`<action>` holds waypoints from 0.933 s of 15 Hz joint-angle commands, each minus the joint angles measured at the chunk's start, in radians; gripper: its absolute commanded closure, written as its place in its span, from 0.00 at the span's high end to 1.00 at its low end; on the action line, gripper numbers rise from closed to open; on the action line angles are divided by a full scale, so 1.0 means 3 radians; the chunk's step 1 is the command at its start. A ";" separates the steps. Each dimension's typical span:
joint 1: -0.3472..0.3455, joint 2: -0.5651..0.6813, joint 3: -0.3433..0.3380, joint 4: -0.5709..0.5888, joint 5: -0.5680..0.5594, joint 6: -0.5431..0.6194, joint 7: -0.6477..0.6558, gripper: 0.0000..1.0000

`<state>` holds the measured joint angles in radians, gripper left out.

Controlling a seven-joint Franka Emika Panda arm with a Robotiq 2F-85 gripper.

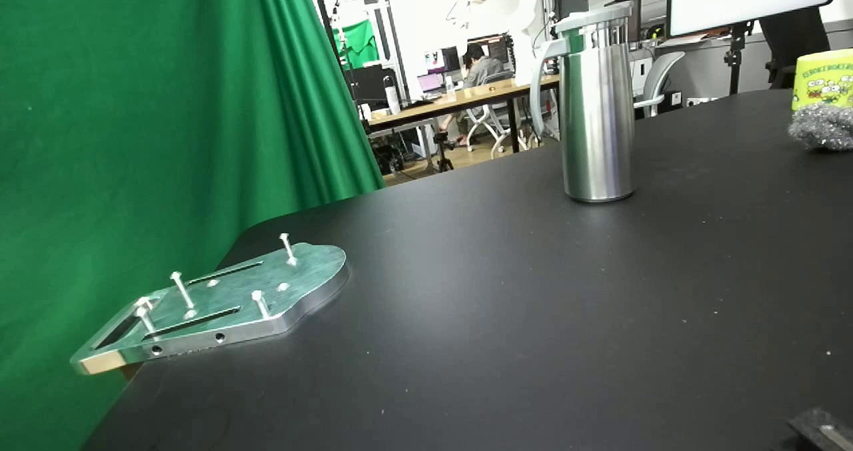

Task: Press down on the lid of the flask

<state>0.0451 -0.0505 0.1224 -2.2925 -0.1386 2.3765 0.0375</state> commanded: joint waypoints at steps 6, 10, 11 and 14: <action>0.0037 0.0071 -0.0051 0.0074 0.0006 -0.0033 0.0095 0.00; 0.0042 -0.0052 -0.0057 0.0094 0.0095 -0.0071 0.0027 0.00; 0.0043 -0.0090 -0.0059 0.0102 0.0130 -0.0083 -0.0004 0.00; 0.0037 -0.0273 -0.0067 0.0111 0.0187 -0.0126 -0.0024 0.00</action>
<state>0.0452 -0.0729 0.1182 -2.2712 -0.1024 2.3753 0.0341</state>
